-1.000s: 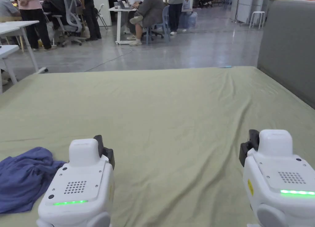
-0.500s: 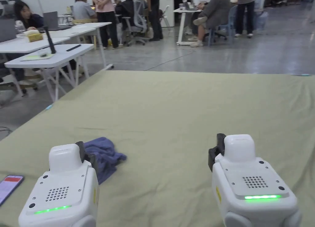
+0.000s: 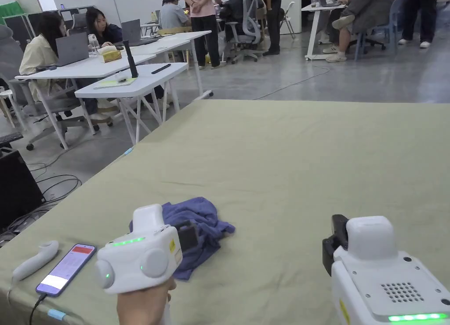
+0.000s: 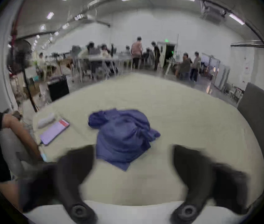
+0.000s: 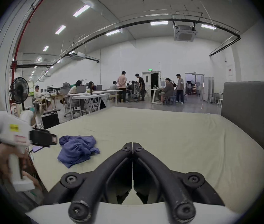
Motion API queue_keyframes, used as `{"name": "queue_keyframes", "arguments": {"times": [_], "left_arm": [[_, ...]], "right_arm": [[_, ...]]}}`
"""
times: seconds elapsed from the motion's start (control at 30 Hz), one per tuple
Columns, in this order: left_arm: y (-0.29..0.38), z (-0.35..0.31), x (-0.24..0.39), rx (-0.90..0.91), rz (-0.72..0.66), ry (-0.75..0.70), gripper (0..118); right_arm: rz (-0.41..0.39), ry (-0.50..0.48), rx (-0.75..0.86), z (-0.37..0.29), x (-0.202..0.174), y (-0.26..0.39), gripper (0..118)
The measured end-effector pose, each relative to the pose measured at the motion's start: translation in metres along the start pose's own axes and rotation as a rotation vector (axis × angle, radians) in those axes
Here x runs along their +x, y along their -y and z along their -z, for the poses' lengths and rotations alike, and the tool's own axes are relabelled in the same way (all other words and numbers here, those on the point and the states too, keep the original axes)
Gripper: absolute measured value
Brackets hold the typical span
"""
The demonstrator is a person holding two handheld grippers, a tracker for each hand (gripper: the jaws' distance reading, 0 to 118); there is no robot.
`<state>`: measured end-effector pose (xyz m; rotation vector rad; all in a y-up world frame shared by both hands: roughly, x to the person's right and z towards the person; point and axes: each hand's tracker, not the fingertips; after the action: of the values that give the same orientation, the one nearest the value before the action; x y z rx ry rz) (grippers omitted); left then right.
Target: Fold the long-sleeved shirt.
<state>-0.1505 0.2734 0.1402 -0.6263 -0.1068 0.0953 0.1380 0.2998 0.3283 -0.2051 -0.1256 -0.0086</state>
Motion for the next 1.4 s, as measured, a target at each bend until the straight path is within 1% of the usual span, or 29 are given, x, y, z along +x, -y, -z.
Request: {"name": "queue_keyframes", "arguments": {"times": [0.03,0.07,0.1,0.13,0.17,0.27,0.33,0.37,0.4,0.43,0.47,0.5,0.53,0.57,0.67,0.73,0.77,0.87,0.93,0.97,1.07,1.17,1.2,1.23,1.3,1.37,1.4], "left_arm": [[-0.004,0.024,-0.006,-0.038,-0.005,0.011,118],[-0.01,0.04,-0.012,0.059,-0.068,0.04,118],[-0.011,0.059,-0.017,-0.038,-0.067,0.018,118],[-0.015,0.077,-0.023,-0.086,-0.086,0.021,118],[-0.019,0.095,-0.026,-0.138,-0.055,0.0,118],[-0.023,0.135,-0.03,-0.172,-0.019,-0.008,118],[-0.024,0.156,-0.03,-0.232,0.01,-0.018,118],[-0.024,0.163,-0.03,-0.242,0.004,-0.016,117],[-0.021,0.169,-0.027,-0.269,0.013,-0.016,112],[-0.02,0.174,-0.026,-0.285,0.014,-0.015,104],[-0.018,0.177,-0.024,-0.306,0.027,-0.04,83],[-0.016,0.18,-0.023,-0.319,0.034,-0.059,55],[-0.013,0.181,-0.021,-0.321,0.038,-0.083,21],[-0.011,0.179,-0.022,-0.3,0.04,-0.083,3],[-0.014,0.171,-0.024,-0.306,0.021,-0.034,2],[-0.021,0.152,-0.02,-0.244,0.011,0.023,1],[-0.025,0.139,-0.016,-0.202,0.0,0.068,1],[-0.035,0.096,0.009,-0.102,0.028,0.232,1],[-0.04,0.074,0.032,-0.082,0.008,0.349,1],[-0.042,0.063,0.048,-0.065,-0.016,0.406,1],[-0.042,0.036,0.109,-0.054,0.001,0.562,1],[-0.031,0.009,0.19,-0.056,0.111,0.693,1],[-0.023,0.006,0.215,-0.059,0.136,0.715,1],[-0.013,0.001,0.245,-0.085,0.16,0.769,1],[0.012,-0.006,0.298,-0.149,0.152,0.896,1],[0.048,-0.012,0.353,-0.2,0.202,0.993,1],[0.065,-0.014,0.374,-0.225,0.247,1.014,1]], "right_arm": [[-0.002,0.0,-0.004,0.003,-0.001,0.002,0],[0.0,0.0,-0.01,0.007,-0.002,0.004,0],[0.006,-0.001,-0.016,0.011,-0.002,0.007,0],[0.01,0.002,-0.027,0.015,-0.002,0.01,0],[0.006,0.011,-0.048,0.02,-0.004,0.013,0],[-0.015,0.024,-0.082,0.033,-0.007,0.021,0],[-0.014,0.028,-0.095,0.04,-0.009,0.024,0],[-0.013,0.027,-0.101,0.043,-0.01,0.025,0],[-0.014,0.029,-0.108,0.045,-0.011,0.026,0],[-0.016,0.032,-0.113,0.047,-0.011,0.027,0],[-0.018,0.034,-0.116,0.048,-0.011,0.027,0],[-0.021,0.034,-0.12,0.05,-0.011,0.028,0],[-0.025,0.035,-0.122,0.05,-0.011,0.028,0],[-0.028,0.038,-0.125,0.05,-0.011,0.028,0],[-0.026,0.043,-0.127,0.048,-0.007,0.028,0],[-0.025,0.048,-0.122,0.044,-0.002,0.026,0],[-0.022,0.053,-0.119,0.041,0.001,0.024,0],[-0.011,0.075,-0.103,0.027,0.014,0.018,0],[0.005,0.097,-0.091,0.017,0.025,0.012,0],[0.014,0.115,-0.079,0.01,0.032,0.009,0],[0.027,0.165,-0.044,-0.014,0.054,-0.001,0],[0.028,0.234,-0.011,-0.039,0.079,-0.008,0],[0.028,0.257,-0.005,-0.047,0.087,-0.01,0],[0.03,0.288,0.002,-0.057,0.098,-0.012,0],[0.035,0.345,0.013,-0.074,0.117,-0.013,0],[0.04,0.405,0.012,-0.091,0.139,-0.014,0],[0.039,0.431,0.009,-0.098,0.148,-0.013,0]]}}
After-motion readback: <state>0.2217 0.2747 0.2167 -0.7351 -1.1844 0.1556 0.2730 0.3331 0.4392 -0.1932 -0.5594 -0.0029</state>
